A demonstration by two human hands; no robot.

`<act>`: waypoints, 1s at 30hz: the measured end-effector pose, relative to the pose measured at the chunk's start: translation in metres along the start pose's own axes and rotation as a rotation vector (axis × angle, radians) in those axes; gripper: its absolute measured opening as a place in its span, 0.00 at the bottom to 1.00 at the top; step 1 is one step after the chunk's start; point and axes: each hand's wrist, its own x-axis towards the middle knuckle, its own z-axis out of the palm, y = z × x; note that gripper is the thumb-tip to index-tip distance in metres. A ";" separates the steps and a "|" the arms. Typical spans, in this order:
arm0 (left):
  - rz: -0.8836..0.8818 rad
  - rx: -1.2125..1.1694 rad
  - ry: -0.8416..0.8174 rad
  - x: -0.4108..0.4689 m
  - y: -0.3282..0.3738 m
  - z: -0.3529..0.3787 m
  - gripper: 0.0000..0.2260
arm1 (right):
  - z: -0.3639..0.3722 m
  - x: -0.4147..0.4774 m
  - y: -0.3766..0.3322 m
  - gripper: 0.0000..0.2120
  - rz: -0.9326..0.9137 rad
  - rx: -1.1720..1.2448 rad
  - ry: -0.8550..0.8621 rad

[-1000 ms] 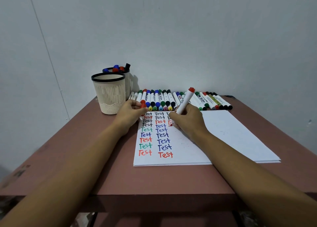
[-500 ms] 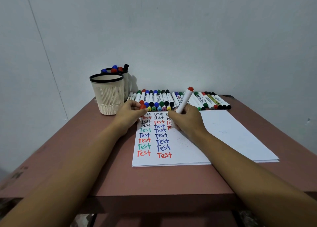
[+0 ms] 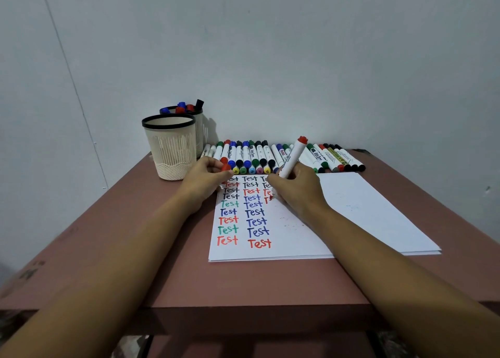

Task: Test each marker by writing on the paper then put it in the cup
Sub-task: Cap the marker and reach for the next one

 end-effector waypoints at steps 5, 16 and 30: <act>0.001 -0.004 0.000 0.001 0.000 0.000 0.08 | 0.000 0.000 0.000 0.10 0.018 0.036 -0.019; -0.001 0.024 0.002 0.001 0.000 0.000 0.11 | -0.002 -0.001 -0.002 0.07 -0.013 -0.028 0.078; 0.002 0.044 0.002 0.001 0.000 0.000 0.10 | -0.001 -0.001 -0.003 0.07 0.014 -0.029 0.079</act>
